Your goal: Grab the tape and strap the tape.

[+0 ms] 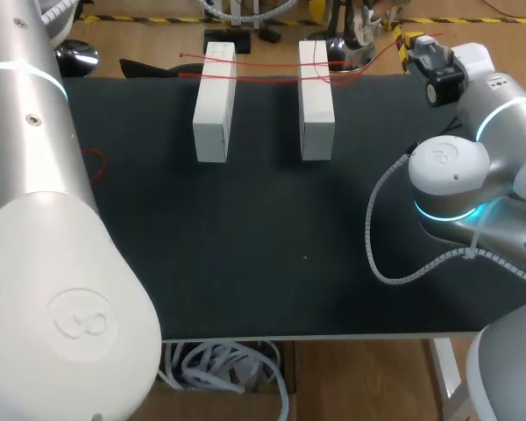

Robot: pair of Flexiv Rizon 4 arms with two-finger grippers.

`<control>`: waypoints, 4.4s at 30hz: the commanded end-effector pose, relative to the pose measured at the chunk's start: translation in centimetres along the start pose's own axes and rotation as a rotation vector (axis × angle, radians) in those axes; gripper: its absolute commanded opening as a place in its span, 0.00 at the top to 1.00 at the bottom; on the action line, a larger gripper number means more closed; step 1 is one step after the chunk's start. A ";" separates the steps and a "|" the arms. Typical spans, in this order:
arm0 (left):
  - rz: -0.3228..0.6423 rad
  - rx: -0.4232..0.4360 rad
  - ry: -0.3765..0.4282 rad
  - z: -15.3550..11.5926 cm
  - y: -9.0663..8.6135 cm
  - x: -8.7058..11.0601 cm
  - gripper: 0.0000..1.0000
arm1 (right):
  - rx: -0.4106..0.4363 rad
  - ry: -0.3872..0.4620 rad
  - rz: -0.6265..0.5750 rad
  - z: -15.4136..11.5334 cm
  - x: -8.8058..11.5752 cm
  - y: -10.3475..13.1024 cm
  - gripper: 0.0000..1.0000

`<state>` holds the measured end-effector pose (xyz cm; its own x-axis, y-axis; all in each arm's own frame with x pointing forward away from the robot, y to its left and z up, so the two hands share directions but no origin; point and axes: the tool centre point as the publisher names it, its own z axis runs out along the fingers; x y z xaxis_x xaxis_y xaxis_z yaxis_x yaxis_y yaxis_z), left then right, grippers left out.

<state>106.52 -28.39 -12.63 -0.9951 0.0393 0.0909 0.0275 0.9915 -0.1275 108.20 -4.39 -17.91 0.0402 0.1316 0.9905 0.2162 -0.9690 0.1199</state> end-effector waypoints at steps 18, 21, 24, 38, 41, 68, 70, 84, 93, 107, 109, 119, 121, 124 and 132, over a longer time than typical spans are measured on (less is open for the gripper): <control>-0.073 -0.028 0.006 0.5 -0.7 -0.2 1.00 | 0.001 -0.005 -0.001 0.0 0.1 0.1 1.00; -0.057 -0.027 0.027 0.5 -0.9 -0.4 1.00 | 0.001 -0.005 -0.001 0.0 0.1 0.1 1.00; -0.045 -0.016 0.018 0.6 -0.9 -0.5 1.00 | 0.001 -0.005 -0.001 0.0 0.1 0.1 1.00; -0.045 -0.016 0.018 0.6 -0.9 -0.5 1.00 | 0.000 -0.018 -0.045 -0.1 0.1 0.3 1.00; -0.045 -0.016 0.018 0.6 -0.9 -0.5 1.00 | -0.005 -0.045 -0.078 -0.2 0.2 0.6 1.00; -0.045 -0.016 0.018 0.6 -0.9 -0.5 1.00 | 0.172 -0.217 -0.816 -0.9 2.6 2.5 1.00; -0.045 -0.016 0.018 0.6 -0.9 -0.5 1.00 | 0.175 -0.231 -0.858 -1.1 2.8 2.7 1.00; -0.045 -0.016 0.018 0.6 -0.9 -0.5 1.00 | 0.095 -0.310 -1.086 -1.8 3.2 4.7 1.00; -0.045 -0.016 0.018 0.6 -0.9 -0.5 1.00 | 0.083 -0.394 -1.290 -2.2 3.5 5.3 1.00; -0.045 -0.016 0.018 0.6 -0.9 -0.5 1.00 | 0.005 -0.512 -1.479 -2.5 3.4 6.6 1.00; -0.045 -0.016 0.018 0.6 -0.9 -0.5 1.00 | 0.010 -0.527 -1.520 -2.5 3.5 6.7 1.00; -0.045 -0.016 0.018 0.6 -0.9 -0.5 1.00 | 0.018 -0.593 -1.739 -2.3 3.9 7.4 1.00; -0.045 -0.016 0.018 0.6 -0.9 -0.5 1.00 | 0.025 -0.593 -1.757 -2.3 3.9 7.4 1.00; -0.045 -0.016 0.018 0.6 -0.9 -0.5 1.00 | 0.052 -0.606 -1.824 -2.0 3.9 7.6 1.00; -0.045 -0.016 0.018 0.6 -0.9 -0.5 1.00 | 0.123 -0.614 -1.946 -1.8 3.7 7.2 1.00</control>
<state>106.83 -29.30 -13.25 -0.9940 -0.0028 0.1093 -0.0152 0.9935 -0.1129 108.01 -11.91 -13.34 -0.0739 0.8410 -0.5360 0.2925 0.5321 0.7945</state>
